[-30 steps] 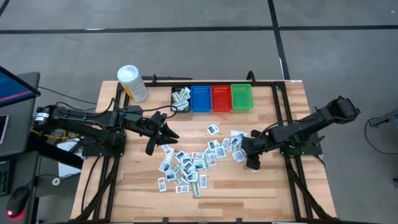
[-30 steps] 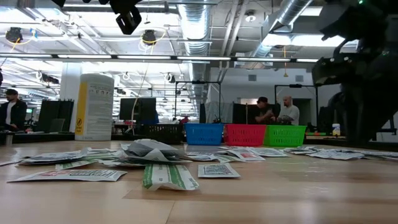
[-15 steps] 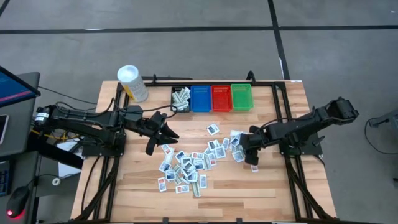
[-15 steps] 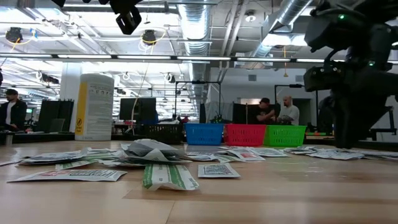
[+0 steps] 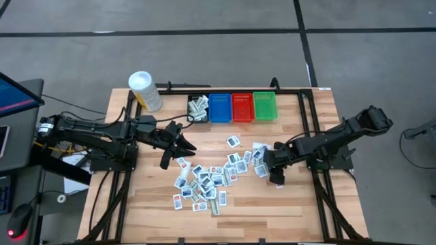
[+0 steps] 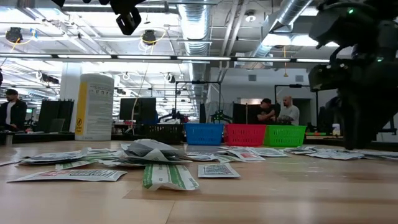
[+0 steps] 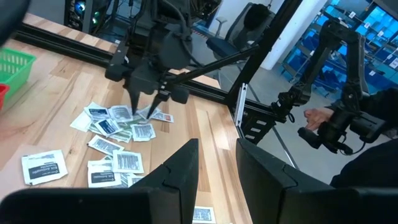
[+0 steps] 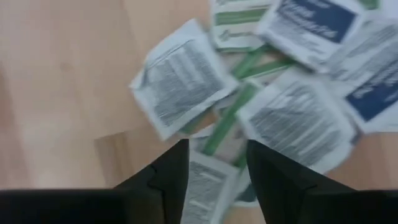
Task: Pick & Place First Aid Supplies
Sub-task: Put the green bandage pack in the black bin
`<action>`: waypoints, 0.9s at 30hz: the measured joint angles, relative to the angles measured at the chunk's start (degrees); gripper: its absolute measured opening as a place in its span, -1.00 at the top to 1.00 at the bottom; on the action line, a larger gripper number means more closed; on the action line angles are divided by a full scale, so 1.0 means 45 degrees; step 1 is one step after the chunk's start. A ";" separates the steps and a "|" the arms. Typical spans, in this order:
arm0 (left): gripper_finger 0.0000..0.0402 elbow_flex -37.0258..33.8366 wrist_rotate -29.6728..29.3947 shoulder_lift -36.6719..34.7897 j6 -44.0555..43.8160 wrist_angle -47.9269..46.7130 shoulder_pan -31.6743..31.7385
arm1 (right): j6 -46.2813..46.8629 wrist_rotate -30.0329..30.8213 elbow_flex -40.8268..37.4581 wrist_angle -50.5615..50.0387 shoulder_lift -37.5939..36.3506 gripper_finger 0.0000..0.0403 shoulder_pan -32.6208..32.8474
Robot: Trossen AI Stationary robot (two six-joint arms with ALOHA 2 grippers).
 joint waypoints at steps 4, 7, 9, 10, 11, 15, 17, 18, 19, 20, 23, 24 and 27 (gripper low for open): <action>0.46 0.0000 0.0005 -0.0004 0.0006 0.0000 0.0000 | 0.0145 0.0034 0.0005 0.0464 0.0009 0.13 0.0462; 0.46 0.0000 0.0002 -0.0002 0.0028 0.0000 0.0002 | 0.0249 0.0629 0.0005 0.0491 0.0351 0.06 0.0602; 0.46 0.0000 0.0000 0.0000 0.0044 0.0000 0.0004 | 0.0277 0.0959 0.0005 0.0550 0.0685 0.01 0.0567; 0.46 0.0000 0.0005 0.0000 0.0044 0.0000 0.0004 | 0.0277 0.1035 0.0009 0.0554 0.0874 -0.01 0.0532; 0.46 0.0000 0.0005 -0.0003 0.0044 0.0000 0.0004 | 0.0281 0.1084 0.0056 0.0569 0.1039 -0.03 0.0489; 0.46 0.0004 0.0005 0.0000 0.0044 0.0000 0.0000 | 0.0276 0.1111 0.0078 0.0710 0.1622 -0.05 0.0419; 0.46 0.0000 0.0005 0.0000 0.0039 0.0000 0.0004 | 0.0272 0.1098 0.0075 0.0739 0.1747 -0.03 0.0420; 0.46 0.0000 0.0005 0.0000 0.0039 0.0000 0.0004 | 0.0275 0.1080 0.0063 0.0730 0.1768 -0.01 0.0416; 0.46 0.0000 0.0005 -0.0004 0.0044 0.0000 0.0003 | 0.0272 0.1088 0.0063 0.0725 0.1752 0.02 0.0416; 0.46 0.0000 0.0005 -0.0002 0.0040 0.0000 0.0004 | 0.0272 0.1093 0.0058 0.0725 0.1744 0.05 0.0416; 0.46 0.0000 0.0005 -0.0003 0.0039 0.0000 0.0004 | 0.0272 0.1004 0.0039 0.0691 0.1594 0.17 0.0416; 0.46 0.0000 0.0005 0.0000 0.0039 0.0000 0.0004 | 0.0272 0.0979 0.0041 0.0698 0.1532 0.21 0.0416; 0.46 0.0000 0.0005 -0.0003 0.0040 0.0000 0.0001 | 0.0276 0.0938 0.0034 0.0742 0.1294 0.34 0.0416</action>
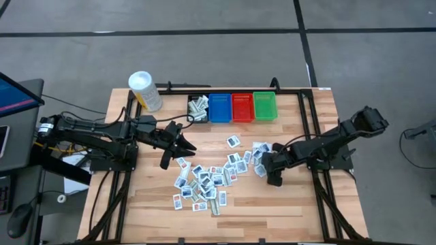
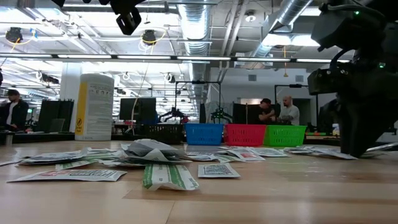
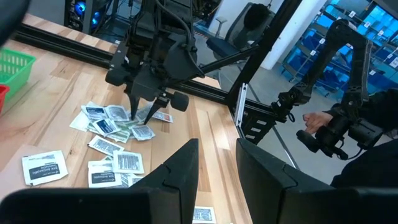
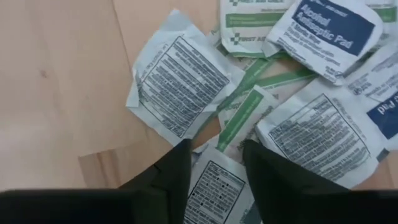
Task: Pick & Place First Aid Supplies
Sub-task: Put the green bandage pack in the black bin
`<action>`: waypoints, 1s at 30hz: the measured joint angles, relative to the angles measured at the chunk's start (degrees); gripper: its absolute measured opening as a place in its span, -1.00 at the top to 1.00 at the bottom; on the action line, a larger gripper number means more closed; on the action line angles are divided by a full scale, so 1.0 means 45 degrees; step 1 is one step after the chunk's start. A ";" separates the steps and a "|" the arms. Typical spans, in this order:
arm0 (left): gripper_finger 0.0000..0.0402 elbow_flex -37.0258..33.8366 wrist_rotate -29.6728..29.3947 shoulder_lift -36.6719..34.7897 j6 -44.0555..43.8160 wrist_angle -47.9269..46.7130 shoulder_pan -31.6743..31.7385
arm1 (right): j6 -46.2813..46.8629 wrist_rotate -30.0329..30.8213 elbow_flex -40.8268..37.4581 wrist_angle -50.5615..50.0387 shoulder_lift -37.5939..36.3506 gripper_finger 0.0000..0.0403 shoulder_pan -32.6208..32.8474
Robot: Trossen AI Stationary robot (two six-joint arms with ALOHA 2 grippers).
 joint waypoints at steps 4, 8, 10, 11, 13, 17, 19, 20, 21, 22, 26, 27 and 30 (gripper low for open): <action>0.46 0.0000 0.0000 -0.0002 0.0003 0.0000 0.0003 | 0.0000 -0.0064 -0.0020 -0.0003 -0.0314 0.49 -0.0005; 0.46 0.0000 0.0000 0.0002 0.0003 0.0000 0.0003 | 0.0000 -0.0099 -0.0039 -0.0058 -0.0410 0.62 -0.0005; 0.46 0.0000 0.0000 0.0002 0.0003 0.0000 0.0000 | 0.0000 -0.0118 -0.0039 -0.0058 -0.0410 0.67 -0.0005; 0.46 0.0000 0.0000 0.0003 0.0003 0.0000 0.0000 | 0.0000 -0.0148 -0.0039 -0.0055 -0.0410 0.69 -0.0005; 0.46 0.0000 0.0000 0.0003 0.0003 0.0000 -0.0001 | 0.0002 -0.0212 -0.0039 -0.0050 -0.0414 0.74 -0.0005; 0.46 0.0000 0.0000 0.0002 0.0003 0.0000 0.0002 | 0.0000 -0.0340 0.0136 -0.0379 -0.0414 0.88 -0.0005; 0.46 0.0000 0.0000 0.0003 0.0003 0.0000 0.0003 | -0.0005 -0.0340 0.0355 -0.0576 -0.0410 0.96 0.0000; 0.46 0.0000 0.0000 0.0000 0.0003 0.0000 0.0000 | -0.0044 -0.0340 0.0494 -0.0662 -0.0410 0.98 0.0000; 0.46 0.0000 0.0000 0.0003 0.0003 0.0000 -0.0002 | -0.0086 -0.0340 0.0635 -0.0754 -0.0410 0.98 0.0000; 0.46 0.0000 0.0000 -0.0001 0.0003 0.0000 0.0003 | -0.0094 -0.0340 0.0777 -0.0900 -0.0410 0.98 0.0000; 0.46 0.0000 0.0000 0.0001 0.0003 0.0000 0.0003 | -0.0437 -0.0335 0.1407 -0.1423 -0.0410 0.99 0.0018; 0.46 0.0001 0.0000 -0.0001 0.0003 0.0000 0.0003 | -0.0560 -0.0335 0.1565 -0.1550 -0.0410 0.99 0.0019; 0.46 0.0000 0.0000 -0.0001 0.0003 0.0000 0.0000 | -0.0831 -0.0317 0.1994 -0.1844 -0.0411 0.99 0.0019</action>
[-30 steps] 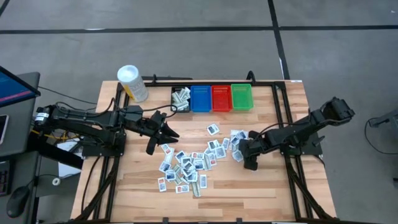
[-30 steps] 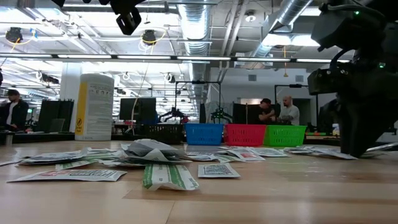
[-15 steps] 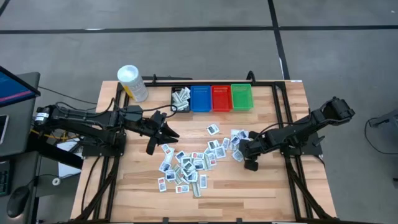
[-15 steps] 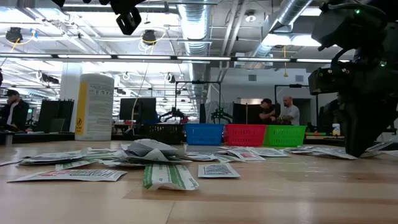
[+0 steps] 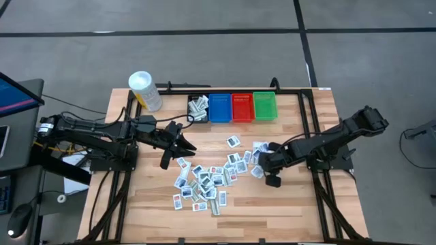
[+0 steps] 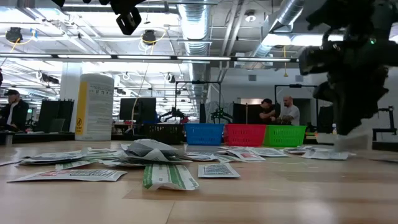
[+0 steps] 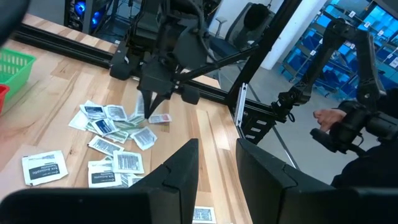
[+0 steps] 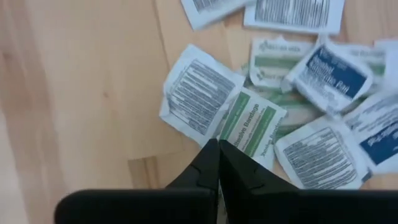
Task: Pick & Place First Aid Supplies
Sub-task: Put the green bandage pack in the black bin
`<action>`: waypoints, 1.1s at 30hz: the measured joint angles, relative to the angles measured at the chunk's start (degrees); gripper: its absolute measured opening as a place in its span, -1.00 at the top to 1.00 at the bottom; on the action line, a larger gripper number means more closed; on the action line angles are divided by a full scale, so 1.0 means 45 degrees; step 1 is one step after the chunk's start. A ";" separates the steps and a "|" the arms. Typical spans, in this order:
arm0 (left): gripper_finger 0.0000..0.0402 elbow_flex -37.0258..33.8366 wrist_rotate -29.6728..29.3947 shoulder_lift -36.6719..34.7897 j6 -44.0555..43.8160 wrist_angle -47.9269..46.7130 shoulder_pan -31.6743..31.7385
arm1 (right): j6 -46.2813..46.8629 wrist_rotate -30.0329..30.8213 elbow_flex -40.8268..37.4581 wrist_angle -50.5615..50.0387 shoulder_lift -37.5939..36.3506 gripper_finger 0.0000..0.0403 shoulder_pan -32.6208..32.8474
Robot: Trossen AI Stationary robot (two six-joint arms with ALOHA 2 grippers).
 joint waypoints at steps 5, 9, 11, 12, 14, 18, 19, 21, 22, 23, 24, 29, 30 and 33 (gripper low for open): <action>0.46 0.0000 -0.0219 0.0003 0.0002 0.0007 -0.0002 | -0.0360 0.0040 0.0674 -0.0359 -0.0004 1.00 0.0000; 0.46 0.0000 -0.0962 0.0004 0.0390 0.0061 -0.0001 | -0.0649 0.0074 0.1122 -0.0367 -0.0004 1.00 0.0000; 0.46 0.0000 -0.1180 -0.0001 0.0569 0.0116 0.0003 | -0.0658 0.0074 0.1279 -0.0361 -0.0004 1.00 0.0000; 0.46 0.0000 -0.1238 0.0004 0.0582 0.0141 0.0003 | -0.0660 0.0074 0.1334 -0.0364 -0.0004 1.00 0.0000; 0.46 0.0000 -0.1241 0.0001 0.0627 0.0182 0.0003 | -0.0660 0.0074 0.1409 -0.0366 -0.0008 1.00 0.0000; 0.46 0.0000 -0.1449 0.0054 0.1219 0.0604 0.0003 | -0.0952 0.0074 0.1558 -0.0267 -0.0008 1.00 0.0000; 0.46 0.0000 -0.1490 0.0126 0.1435 0.0875 0.0003 | -0.1065 0.0074 0.1634 -0.0197 -0.0008 1.00 0.0000; 0.46 0.0000 -0.1540 0.0335 0.1942 0.1361 0.0029 | -0.1346 0.0074 0.1857 -0.0076 -0.0008 1.00 -0.0024; 0.46 0.0000 -0.1495 0.0488 0.2195 0.1688 0.0088 | -0.1561 0.0078 0.2004 0.0070 -0.0008 1.00 -0.0047; 0.46 0.0000 -0.1303 0.0639 0.2364 0.1920 0.0171 | -0.1759 0.0153 0.2168 0.0164 -0.0008 1.00 -0.0044; 0.46 0.0000 -0.0972 0.0801 0.2526 0.2228 0.0309 | -0.1929 0.0346 0.2329 0.0187 -0.0020 1.00 -0.0044; 0.46 0.0000 0.0995 0.1916 0.2520 0.3490 0.1403 | -0.2630 0.1246 0.2724 0.0170 -0.0028 1.00 -0.0194; 0.46 0.0000 0.1199 0.2147 0.2408 0.3644 0.1584 | -0.2653 0.1348 0.2790 0.0179 -0.0028 1.00 -0.0268; 0.46 0.0000 0.1021 0.2896 0.1812 0.4271 0.2021 | -0.2798 0.1464 0.2961 0.0167 -0.0028 1.00 -0.0421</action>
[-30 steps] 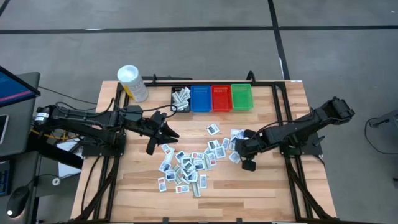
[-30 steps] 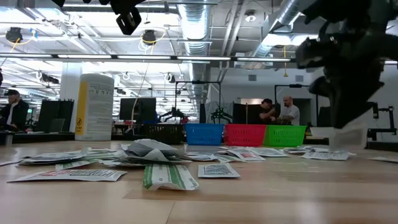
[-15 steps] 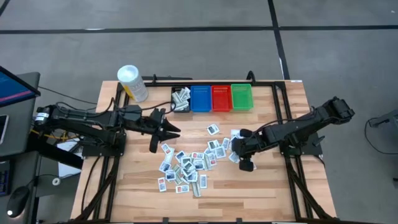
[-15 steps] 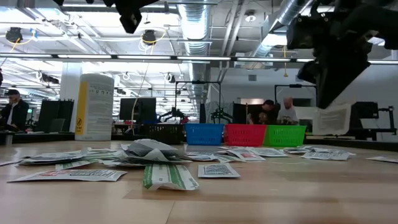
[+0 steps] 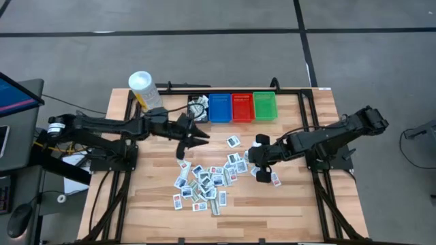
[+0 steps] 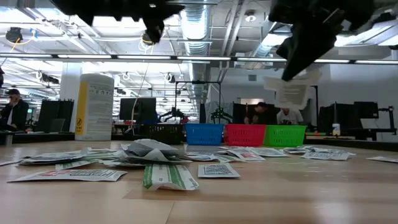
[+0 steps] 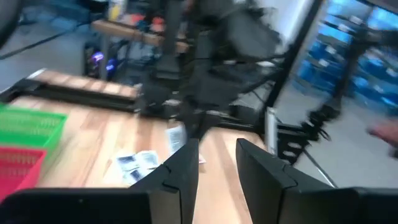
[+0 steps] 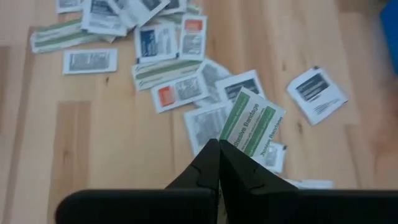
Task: Pick & Place First Aid Supplies
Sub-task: Put the green bandage pack in the black bin
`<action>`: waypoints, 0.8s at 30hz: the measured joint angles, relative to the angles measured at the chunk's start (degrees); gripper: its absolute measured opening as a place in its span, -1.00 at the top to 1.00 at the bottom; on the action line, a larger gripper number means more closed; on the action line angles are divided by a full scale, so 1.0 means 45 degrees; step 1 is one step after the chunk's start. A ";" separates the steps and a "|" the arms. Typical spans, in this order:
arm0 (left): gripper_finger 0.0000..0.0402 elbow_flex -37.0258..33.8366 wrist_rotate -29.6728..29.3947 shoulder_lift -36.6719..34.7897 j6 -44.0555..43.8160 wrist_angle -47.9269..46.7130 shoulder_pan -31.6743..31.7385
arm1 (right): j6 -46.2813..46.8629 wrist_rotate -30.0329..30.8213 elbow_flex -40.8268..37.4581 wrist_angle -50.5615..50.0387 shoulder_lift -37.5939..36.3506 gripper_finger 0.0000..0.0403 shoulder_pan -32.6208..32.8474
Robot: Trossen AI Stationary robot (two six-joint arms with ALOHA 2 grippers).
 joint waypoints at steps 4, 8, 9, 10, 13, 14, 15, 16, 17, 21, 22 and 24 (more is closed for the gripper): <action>0.46 0.0001 -0.0453 0.1030 -0.1478 0.0516 0.0365 | -0.0139 0.0605 0.0306 0.0014 0.0000 1.00 -0.0031; 0.46 0.0004 -0.0439 0.1900 -0.3096 0.1270 0.0387 | -0.0183 0.0927 0.0512 0.0014 0.0000 1.00 -0.0035; 0.46 0.0004 -0.0439 0.2115 -0.3575 0.1324 0.0387 | -0.0188 0.0955 0.0537 0.0009 0.0000 1.00 -0.0040; 0.46 0.0004 -0.0443 0.2332 -0.4101 0.1406 0.0391 | -0.0179 0.0961 0.0566 0.0004 0.0000 1.00 -0.0040; 0.46 0.0004 -0.0448 0.2834 -0.5493 0.1612 0.0396 | -0.0182 0.0979 0.0621 0.0098 0.0000 1.00 -0.0040; 0.46 0.0000 -0.0448 0.2957 -0.5880 0.1773 0.0391 | -0.0178 0.1060 0.0621 0.0116 0.0003 1.00 -0.0040; 0.46 0.0000 -0.0453 0.3049 -0.6231 0.2035 0.0391 | -0.0178 0.1177 0.0621 0.0106 0.0005 1.00 -0.0040; 0.46 0.0000 -0.0524 0.3093 -0.6607 0.2371 0.0390 | -0.0180 0.1245 0.0621 0.0112 0.0005 1.00 -0.0042; 0.46 0.0000 -0.0671 0.3102 -0.6968 0.2670 0.0387 | -0.0183 0.1251 0.0621 0.0118 0.0005 1.00 -0.0072; 0.46 0.0004 -0.1129 0.3121 -0.7227 0.3525 0.0421 | -0.0337 0.1233 0.0621 0.0498 0.0005 1.00 -0.0265; 0.46 0.0009 -0.1210 0.3121 -0.7231 0.3539 0.0421 | -0.0498 0.1236 0.0621 0.0735 0.0005 1.00 -0.0319; 0.46 0.0009 -0.1460 0.3242 -0.7408 0.3504 0.0414 | -0.0793 0.1229 0.0621 0.1217 0.0010 1.00 -0.0412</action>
